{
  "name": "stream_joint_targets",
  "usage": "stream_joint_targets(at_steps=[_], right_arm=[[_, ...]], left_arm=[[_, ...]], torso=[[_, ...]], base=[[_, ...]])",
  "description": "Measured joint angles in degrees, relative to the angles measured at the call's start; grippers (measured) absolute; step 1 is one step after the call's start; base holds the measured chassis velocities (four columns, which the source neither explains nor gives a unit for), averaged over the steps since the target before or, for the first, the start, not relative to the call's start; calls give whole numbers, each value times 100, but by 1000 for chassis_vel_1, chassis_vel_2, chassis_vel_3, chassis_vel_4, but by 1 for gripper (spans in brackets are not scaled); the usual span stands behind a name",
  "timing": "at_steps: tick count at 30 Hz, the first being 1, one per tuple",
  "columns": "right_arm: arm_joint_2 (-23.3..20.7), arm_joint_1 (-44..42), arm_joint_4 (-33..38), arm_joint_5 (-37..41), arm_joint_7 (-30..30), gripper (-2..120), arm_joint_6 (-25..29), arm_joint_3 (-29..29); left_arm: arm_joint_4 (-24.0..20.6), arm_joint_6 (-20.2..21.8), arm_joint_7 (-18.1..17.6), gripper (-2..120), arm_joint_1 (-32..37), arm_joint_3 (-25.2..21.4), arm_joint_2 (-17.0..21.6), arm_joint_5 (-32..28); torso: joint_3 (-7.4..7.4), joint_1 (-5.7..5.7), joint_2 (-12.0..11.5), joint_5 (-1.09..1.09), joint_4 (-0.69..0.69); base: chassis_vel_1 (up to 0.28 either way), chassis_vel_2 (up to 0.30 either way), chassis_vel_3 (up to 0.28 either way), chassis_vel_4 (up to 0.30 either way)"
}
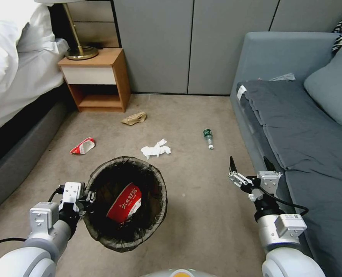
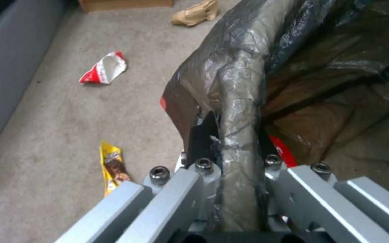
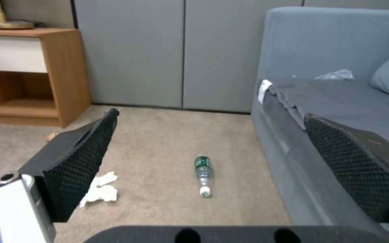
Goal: Pick up the trash bin, then pick up the garbage from the floor and place it into the trash bin.
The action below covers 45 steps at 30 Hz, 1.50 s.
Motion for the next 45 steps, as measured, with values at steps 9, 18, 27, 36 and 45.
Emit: stream_joint_targets(at_steps=[9,18,27,36,45], right_arm=[[11,-20,-23,2,26,100,-5,5],[8,-28,-10,49,26,100,-109,51],[6,-18,-12,74,25,100,-109,59],[-4,34,-32,94,20,100,-108,62],[-6,47,-50,104,8,100,-96,61]], left_arm=[[0,0,-1,1,5,6,21,-20],[0,0,4,1,5,-26,38,-56],[0,0,4,1,12,-36,1,-50],[0,0,4,1,20,-67,-40,-47],[0,0,3,1,25,-68,-74,-43]], torso=[[0,0,0,0,0],[0,0,0,0,0],[0,0,0,0,0],[0,0,0,0,0],[0,0,0,0,0]], base=[[0,0,0,0],[0,0,0,0],[-11,12,11,-4],[-83,76,82,-70],[-77,75,71,-84]])
